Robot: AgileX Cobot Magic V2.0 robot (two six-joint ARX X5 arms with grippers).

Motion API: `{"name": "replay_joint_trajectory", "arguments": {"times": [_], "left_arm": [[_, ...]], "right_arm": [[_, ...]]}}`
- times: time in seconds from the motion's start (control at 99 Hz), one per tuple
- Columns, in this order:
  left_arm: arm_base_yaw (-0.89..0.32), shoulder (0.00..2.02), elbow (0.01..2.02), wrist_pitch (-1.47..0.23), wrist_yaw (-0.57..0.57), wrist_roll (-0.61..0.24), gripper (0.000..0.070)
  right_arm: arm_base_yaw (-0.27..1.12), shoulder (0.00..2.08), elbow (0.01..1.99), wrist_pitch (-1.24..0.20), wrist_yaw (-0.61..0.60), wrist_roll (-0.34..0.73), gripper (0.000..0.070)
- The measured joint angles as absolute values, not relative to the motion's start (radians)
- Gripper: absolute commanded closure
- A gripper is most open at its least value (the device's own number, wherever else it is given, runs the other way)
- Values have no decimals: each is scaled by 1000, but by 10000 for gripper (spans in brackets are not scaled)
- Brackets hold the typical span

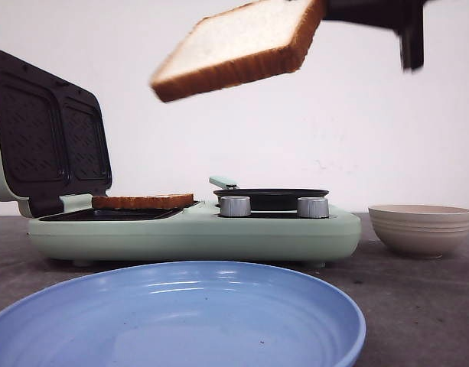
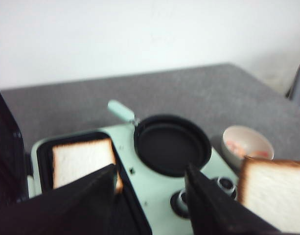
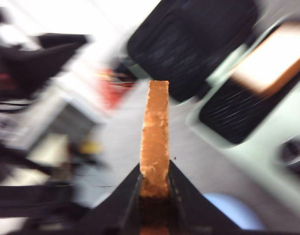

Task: Make breakfast with bread and shrimp
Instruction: 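Carry the bread slice over the sandwich press with the right gripper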

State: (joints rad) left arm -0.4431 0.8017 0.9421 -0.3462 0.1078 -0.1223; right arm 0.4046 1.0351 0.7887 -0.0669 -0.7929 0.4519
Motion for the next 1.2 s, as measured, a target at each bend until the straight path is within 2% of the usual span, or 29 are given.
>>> {"name": "replay_joint_trajectory", "arguments": {"times": [0.121, 0.374, 0.596, 0.828, 1.07, 1.201], "left_arm": [[-443, 773, 942, -312, 101, -122, 468], [-443, 752, 942, -303, 96, -122, 468], [-443, 745, 942, -303, 91, -122, 468], [-443, 731, 942, -303, 27, -122, 468], [-443, 730, 942, -303, 23, -121, 468], [-443, 730, 942, -303, 22, -121, 468]], "right_arm": [[442, 1056, 923, -247, -649, 224, 694], [556, 1157, 1061, -248, -471, -123, 694], [671, 1280, 1073, -114, -362, -355, 694], [769, 1446, 1073, 59, -245, -578, 693], [813, 1624, 1073, 249, -184, -756, 693], [823, 1682, 1073, 326, -182, -817, 693]]}}
